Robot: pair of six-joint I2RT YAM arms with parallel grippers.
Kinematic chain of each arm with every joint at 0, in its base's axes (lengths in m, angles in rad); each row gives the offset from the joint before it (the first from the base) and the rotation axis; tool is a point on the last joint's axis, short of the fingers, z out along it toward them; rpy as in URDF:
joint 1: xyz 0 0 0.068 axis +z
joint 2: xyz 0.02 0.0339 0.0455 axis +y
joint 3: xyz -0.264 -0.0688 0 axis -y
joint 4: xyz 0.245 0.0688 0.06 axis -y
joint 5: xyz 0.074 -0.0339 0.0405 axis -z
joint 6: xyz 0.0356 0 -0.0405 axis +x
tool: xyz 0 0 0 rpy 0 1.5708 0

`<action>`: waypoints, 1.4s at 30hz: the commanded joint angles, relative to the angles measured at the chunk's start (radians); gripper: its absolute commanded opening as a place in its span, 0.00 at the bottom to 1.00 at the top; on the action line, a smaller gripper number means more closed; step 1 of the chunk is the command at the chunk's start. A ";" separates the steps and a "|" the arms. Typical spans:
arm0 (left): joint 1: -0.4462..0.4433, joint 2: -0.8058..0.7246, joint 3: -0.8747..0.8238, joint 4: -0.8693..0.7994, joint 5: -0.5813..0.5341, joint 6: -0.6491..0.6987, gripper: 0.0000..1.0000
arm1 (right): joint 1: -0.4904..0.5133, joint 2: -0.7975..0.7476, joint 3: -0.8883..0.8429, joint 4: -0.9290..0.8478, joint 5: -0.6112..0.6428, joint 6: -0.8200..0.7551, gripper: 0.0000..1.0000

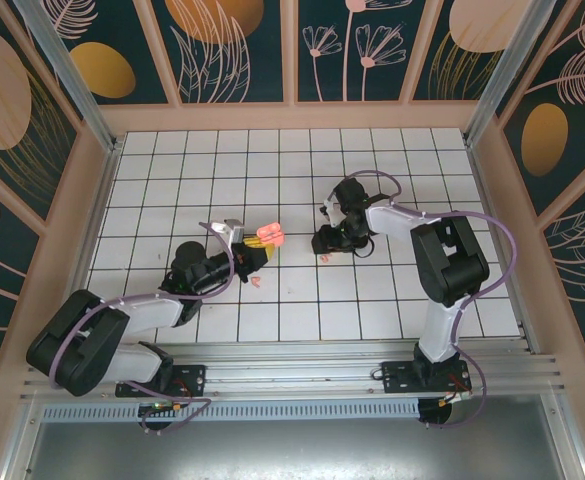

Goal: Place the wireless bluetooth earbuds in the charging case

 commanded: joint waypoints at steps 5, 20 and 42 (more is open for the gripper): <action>0.008 -0.035 0.014 -0.036 0.006 0.046 0.13 | 0.023 -0.034 -0.040 -0.090 0.022 -0.024 0.48; 0.008 -0.073 0.024 -0.077 0.002 0.055 0.13 | 0.050 -0.121 0.039 -0.211 0.097 0.007 0.47; 0.009 -0.101 0.032 -0.121 -0.006 0.054 0.14 | 0.165 0.107 0.246 -0.307 0.369 -0.189 0.44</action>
